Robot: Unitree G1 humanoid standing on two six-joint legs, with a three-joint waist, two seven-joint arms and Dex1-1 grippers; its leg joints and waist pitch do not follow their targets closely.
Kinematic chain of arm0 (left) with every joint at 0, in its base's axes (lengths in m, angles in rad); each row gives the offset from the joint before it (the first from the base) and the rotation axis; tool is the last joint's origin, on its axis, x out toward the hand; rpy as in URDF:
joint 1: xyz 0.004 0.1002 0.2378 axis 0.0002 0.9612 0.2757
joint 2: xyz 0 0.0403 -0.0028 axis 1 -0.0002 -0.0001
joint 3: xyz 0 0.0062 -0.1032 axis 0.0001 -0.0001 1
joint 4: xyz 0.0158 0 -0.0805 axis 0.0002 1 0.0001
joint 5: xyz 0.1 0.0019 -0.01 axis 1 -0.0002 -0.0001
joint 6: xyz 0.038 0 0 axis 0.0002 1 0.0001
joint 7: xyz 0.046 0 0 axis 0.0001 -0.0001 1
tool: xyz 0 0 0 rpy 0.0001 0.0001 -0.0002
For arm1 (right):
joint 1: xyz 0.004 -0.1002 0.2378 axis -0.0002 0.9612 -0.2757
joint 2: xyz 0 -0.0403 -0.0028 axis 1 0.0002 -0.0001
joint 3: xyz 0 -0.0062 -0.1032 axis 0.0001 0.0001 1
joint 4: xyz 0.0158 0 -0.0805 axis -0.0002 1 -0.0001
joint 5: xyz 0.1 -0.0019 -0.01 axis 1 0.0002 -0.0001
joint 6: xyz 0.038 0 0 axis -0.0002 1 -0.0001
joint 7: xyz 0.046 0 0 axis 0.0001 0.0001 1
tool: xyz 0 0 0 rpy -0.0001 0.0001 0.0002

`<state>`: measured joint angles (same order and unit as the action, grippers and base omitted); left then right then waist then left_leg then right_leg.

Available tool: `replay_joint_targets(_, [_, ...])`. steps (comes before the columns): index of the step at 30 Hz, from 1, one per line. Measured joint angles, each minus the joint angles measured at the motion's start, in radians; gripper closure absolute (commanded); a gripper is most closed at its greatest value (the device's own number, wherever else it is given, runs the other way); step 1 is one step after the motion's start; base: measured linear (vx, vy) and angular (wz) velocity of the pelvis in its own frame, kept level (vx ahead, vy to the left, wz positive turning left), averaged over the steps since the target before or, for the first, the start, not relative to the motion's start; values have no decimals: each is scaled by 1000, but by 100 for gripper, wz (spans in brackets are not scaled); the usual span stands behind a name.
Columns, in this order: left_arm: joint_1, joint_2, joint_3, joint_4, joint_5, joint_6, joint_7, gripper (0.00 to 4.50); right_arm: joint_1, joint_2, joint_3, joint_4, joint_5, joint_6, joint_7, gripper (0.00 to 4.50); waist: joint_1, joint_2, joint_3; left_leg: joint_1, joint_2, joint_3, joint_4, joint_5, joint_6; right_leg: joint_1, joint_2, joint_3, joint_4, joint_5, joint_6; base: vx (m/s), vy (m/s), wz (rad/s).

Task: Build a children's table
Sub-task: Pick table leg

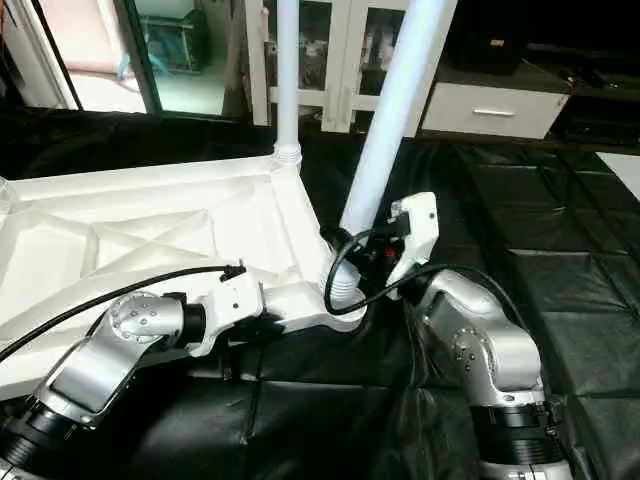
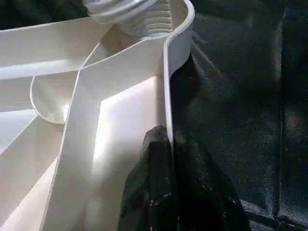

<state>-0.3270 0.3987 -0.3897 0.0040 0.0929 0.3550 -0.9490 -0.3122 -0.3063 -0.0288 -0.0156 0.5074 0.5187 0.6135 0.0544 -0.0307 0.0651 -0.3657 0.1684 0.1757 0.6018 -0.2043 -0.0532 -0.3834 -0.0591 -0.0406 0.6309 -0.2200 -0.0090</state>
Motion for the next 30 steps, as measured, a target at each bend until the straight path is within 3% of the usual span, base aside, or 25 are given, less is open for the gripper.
replay_joint_targets(21, [-26, -6, 5, 34, -12, 0, -25, 447, 27, -57, 8, -16, 0, 36, 73, 263, -2, -3, 2, 0, 0, 0, -3, 0, 0, -1, 0, 0, 0, -4, 6, 0, 0, 0])
replay_joint_targets(30, [-30, -3, 18, 43, -21, 12, -43, 447, -39, -36, 57, 102, -58, -29, 91, 263, -14, -3, 2, 0, 0, 0, -4, 0, 0, -1, 0, 0, -1, -4, 6, 0, 0, 0])
